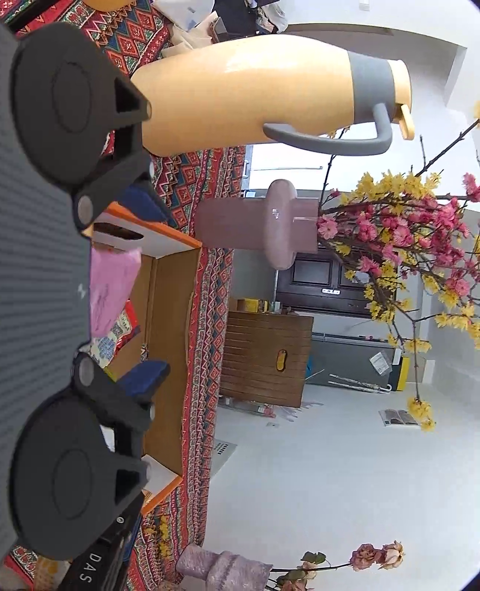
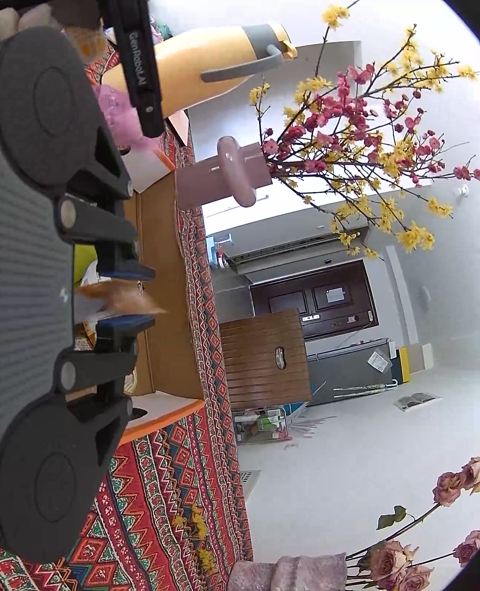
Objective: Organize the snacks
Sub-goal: 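Open the left gripper over the box while the right lowers its orange packet, then open the right gripper and move both tools back to the snack pile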
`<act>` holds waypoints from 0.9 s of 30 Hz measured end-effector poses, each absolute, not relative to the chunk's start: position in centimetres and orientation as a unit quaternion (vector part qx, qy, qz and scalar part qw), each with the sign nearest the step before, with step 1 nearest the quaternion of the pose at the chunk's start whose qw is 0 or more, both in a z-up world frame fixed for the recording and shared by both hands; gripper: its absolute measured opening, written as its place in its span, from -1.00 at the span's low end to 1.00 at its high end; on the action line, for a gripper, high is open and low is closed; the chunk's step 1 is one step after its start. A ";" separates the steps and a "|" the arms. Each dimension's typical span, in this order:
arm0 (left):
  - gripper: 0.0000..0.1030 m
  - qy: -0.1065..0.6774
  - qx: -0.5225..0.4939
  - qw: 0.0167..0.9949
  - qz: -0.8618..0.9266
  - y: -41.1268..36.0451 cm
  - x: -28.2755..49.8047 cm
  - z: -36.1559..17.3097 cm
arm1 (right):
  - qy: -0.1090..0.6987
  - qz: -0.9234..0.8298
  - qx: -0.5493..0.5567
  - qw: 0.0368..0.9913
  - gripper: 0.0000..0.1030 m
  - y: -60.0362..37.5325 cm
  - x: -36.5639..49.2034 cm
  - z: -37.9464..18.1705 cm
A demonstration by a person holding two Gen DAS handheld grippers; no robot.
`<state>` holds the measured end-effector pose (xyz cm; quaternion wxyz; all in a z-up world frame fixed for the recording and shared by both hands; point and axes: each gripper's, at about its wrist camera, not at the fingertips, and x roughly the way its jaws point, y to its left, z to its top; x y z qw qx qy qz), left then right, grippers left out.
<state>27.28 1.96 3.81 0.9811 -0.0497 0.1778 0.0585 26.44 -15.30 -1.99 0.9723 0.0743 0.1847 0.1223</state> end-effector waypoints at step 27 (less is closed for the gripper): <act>1.00 0.164 -0.073 0.982 0.060 1.9 25.0 6.0 | 0.143 0.124 0.090 0.978 1.00 -16.4 23.9 -0.6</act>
